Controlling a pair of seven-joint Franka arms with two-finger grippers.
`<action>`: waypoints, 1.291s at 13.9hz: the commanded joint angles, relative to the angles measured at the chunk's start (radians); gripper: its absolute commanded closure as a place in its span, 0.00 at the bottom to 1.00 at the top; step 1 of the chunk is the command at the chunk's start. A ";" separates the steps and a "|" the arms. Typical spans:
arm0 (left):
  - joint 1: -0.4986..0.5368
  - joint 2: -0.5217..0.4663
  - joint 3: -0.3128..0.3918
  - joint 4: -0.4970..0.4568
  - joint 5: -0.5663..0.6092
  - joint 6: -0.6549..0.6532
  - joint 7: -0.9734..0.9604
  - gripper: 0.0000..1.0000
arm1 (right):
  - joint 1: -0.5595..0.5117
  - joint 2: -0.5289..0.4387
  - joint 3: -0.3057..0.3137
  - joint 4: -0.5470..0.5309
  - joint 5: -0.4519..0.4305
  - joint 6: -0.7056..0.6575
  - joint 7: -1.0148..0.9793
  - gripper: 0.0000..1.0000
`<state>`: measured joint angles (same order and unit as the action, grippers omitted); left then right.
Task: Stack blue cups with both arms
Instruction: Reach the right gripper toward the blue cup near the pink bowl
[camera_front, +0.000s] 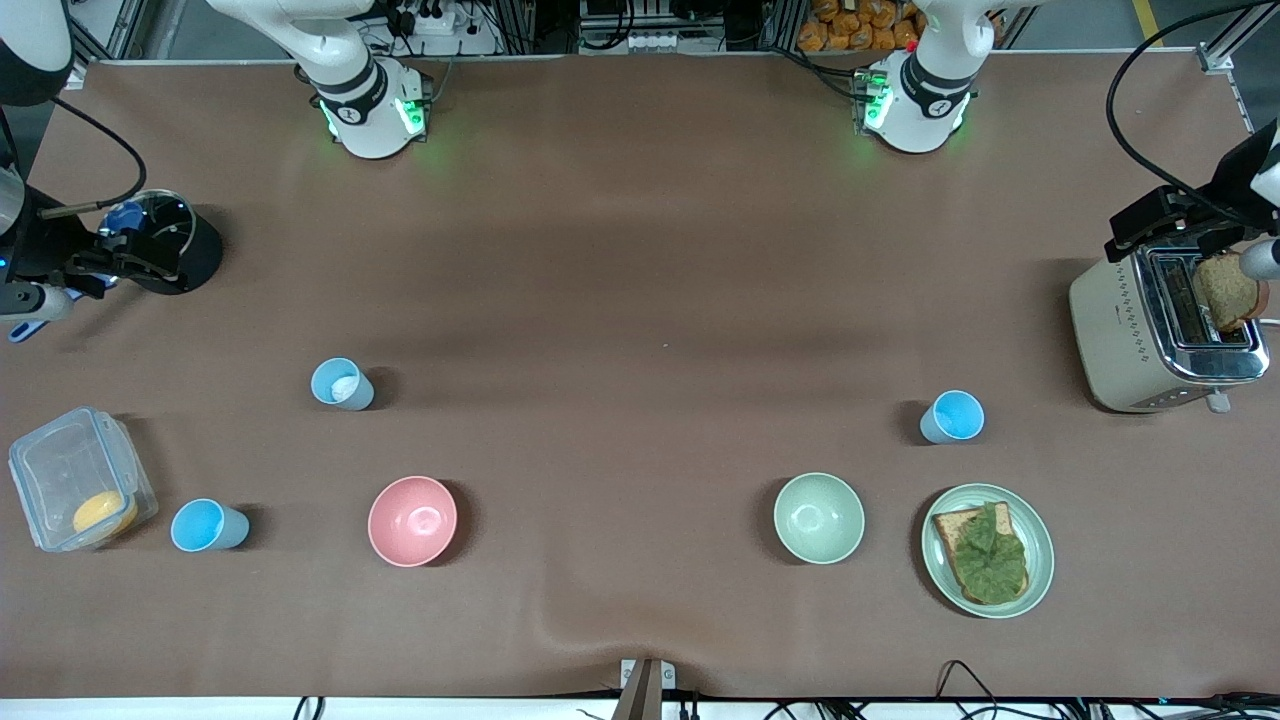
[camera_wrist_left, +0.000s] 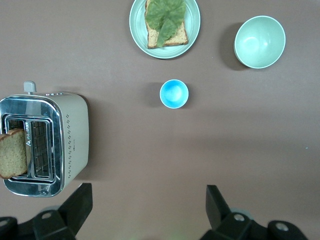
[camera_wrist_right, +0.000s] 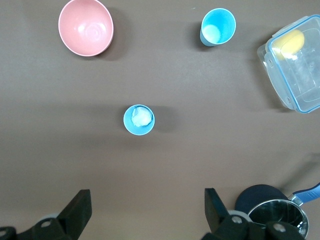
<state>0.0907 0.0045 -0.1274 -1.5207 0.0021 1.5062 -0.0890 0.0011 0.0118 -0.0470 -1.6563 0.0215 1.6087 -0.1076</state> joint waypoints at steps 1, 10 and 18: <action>0.004 -0.009 -0.008 0.001 -0.005 -0.003 -0.009 0.00 | -0.004 0.005 0.003 0.020 0.011 -0.018 0.014 0.00; 0.017 0.026 -0.012 0.011 -0.002 -0.024 0.005 0.00 | -0.004 0.010 0.003 0.018 0.011 -0.015 0.014 0.00; -0.003 0.118 -0.009 0.001 0.056 -0.066 -0.008 0.00 | 0.117 0.186 0.004 -0.003 -0.005 0.007 0.014 0.00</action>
<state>0.0953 0.0995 -0.1337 -1.5285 0.0256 1.4801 -0.0890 0.0944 0.1224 -0.0390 -1.6716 0.0209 1.6043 -0.1049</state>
